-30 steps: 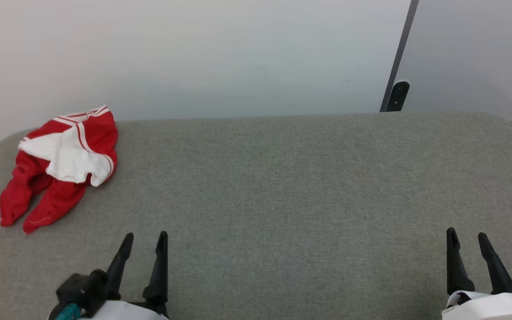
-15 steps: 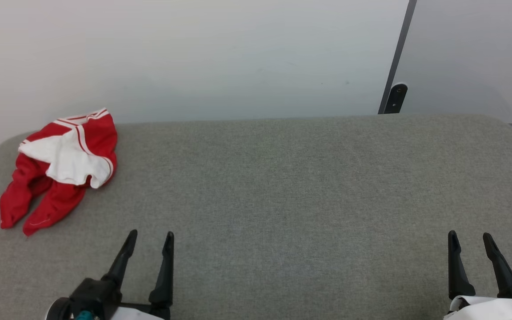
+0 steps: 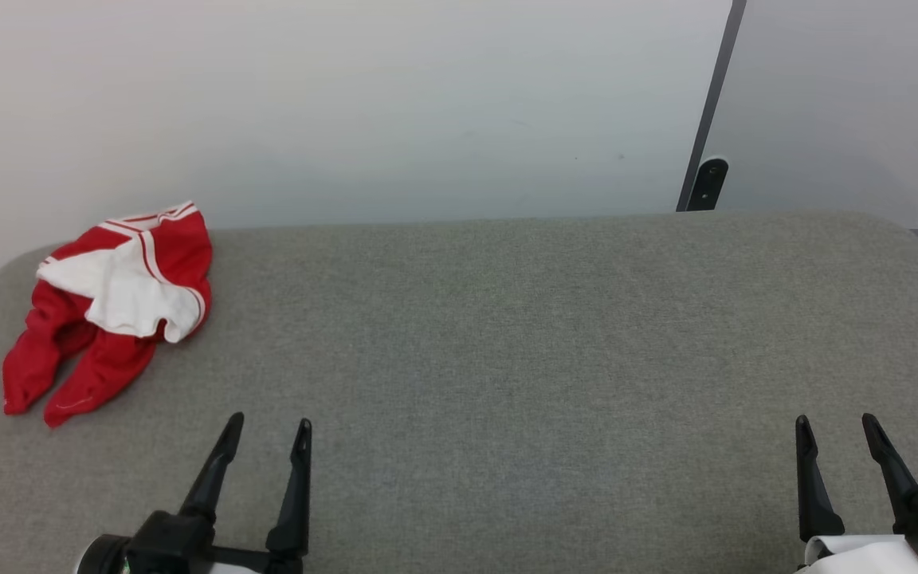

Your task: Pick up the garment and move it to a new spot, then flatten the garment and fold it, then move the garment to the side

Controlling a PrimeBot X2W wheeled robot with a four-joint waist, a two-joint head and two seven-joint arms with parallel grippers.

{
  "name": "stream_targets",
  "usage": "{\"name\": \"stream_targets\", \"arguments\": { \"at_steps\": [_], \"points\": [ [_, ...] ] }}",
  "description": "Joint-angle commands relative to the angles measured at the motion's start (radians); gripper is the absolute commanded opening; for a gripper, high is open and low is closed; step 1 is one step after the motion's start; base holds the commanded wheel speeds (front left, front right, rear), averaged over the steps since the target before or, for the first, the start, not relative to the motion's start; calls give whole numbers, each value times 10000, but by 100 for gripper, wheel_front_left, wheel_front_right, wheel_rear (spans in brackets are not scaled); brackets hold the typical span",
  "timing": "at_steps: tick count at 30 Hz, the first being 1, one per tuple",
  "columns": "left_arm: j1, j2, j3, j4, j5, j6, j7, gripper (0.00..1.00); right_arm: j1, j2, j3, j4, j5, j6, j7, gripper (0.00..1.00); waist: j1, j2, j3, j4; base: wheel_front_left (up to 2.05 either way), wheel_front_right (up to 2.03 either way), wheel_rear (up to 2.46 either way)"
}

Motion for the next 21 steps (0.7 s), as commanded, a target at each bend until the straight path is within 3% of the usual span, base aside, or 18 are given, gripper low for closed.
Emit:
{"name": "stream_targets", "arguments": {
  "at_steps": [1, 14, 21],
  "points": [
    [63, -29, 35, -42, 49, -52, -65, 100, 158, -30, 32, -73, -168, 7, -64, 100, 0, -1, -7, -4, 0, 0, 0],
    [216, -285, 297, 50, 873, -611, -301, 100, 338, -30, 95, -143, -1356, 7, -306, 100, 0, -1, -165, 76, 0, 0, 0],
    [5, -105, 620, 441, 748, -784, -310, 100, 388, -30, 272, -95, -1444, 6, -313, 100, 0, -1, -307, 902, 0, 0, 0]
  ]
}}
